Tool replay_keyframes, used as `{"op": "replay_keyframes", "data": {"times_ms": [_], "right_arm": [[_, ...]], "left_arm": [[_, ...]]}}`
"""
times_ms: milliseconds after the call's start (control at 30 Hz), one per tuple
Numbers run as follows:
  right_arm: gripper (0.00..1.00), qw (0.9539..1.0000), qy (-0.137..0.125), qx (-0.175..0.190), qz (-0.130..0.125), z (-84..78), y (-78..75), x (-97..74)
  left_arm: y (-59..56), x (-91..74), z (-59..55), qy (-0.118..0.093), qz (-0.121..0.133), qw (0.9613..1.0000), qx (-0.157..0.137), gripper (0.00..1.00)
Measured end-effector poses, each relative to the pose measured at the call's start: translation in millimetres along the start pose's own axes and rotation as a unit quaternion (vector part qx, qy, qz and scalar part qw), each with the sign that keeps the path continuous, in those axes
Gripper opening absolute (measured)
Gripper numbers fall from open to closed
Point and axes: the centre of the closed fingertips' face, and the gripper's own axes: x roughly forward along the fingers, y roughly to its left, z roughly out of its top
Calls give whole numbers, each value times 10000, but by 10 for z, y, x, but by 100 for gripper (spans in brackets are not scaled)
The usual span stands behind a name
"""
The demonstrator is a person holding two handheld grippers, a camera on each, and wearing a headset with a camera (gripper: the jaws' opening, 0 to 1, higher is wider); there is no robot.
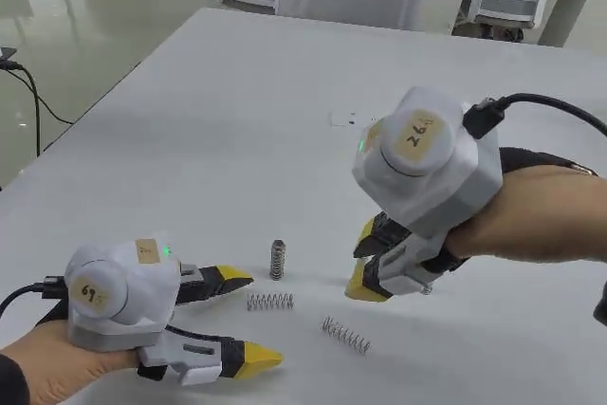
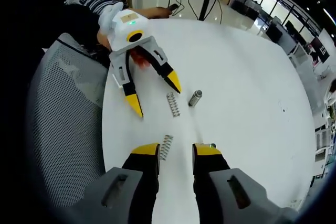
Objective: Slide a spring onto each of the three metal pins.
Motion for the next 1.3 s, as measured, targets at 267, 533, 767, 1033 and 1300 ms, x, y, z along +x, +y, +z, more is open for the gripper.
{"op": "replay_keyframes", "data": {"times_ms": [267,533,767,1033,1300], "right_arm": [[22,9998,-25,198,8,-102,46,6],[22,9997,-71,243,9,-96,53,14],[21,9997,-75,241,38,-89,67,19],[21,9997,-71,244,55,-93,76,31],[21,9996,-100,265,76,-88,84,47]], "left_arm": [[40,55,0,13,-13,9999,132,39],[62,69,-25,69,12,9997,213,31],[99,57,-56,166,121,9991,367,13],[154,47,-73,196,240,9987,406,2],[74,24,-70,196,116,9987,453,2]]}}
